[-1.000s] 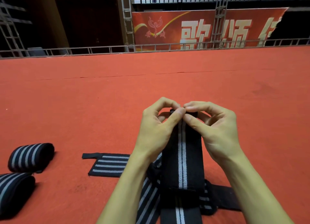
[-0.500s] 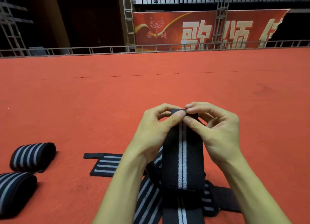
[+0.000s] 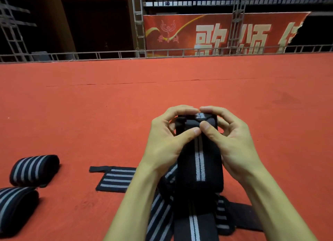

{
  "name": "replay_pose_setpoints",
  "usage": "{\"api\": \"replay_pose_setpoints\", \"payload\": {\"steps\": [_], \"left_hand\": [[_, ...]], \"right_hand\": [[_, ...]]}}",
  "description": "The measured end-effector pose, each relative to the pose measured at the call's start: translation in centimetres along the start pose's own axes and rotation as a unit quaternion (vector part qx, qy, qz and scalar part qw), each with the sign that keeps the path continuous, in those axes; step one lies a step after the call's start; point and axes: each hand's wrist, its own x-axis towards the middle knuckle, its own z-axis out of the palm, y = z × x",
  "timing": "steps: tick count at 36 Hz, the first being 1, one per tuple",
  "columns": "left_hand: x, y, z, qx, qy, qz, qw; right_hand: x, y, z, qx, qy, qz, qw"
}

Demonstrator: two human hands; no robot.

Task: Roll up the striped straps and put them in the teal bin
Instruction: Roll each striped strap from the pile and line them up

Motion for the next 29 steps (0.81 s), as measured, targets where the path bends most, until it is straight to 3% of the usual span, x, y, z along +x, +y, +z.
{"api": "replay_pose_setpoints", "payload": {"steps": [9, 18, 29], "left_hand": [[-0.4, 0.2, 0.3, -0.022, -0.084, -0.079, 0.993], [-0.4, 0.2, 0.5, 0.004, -0.095, -0.100, 0.990], [-0.1, -0.3, -0.2, -0.079, -0.085, -0.078, 0.990]], "right_hand": [[0.2, 0.2, -0.2, 0.028, -0.003, -0.031, 0.999], [0.0, 0.3, -1.0, -0.003, -0.102, 0.019, 0.995], [0.2, 0.2, -0.9, 0.010, -0.085, 0.029, 0.996]]}}
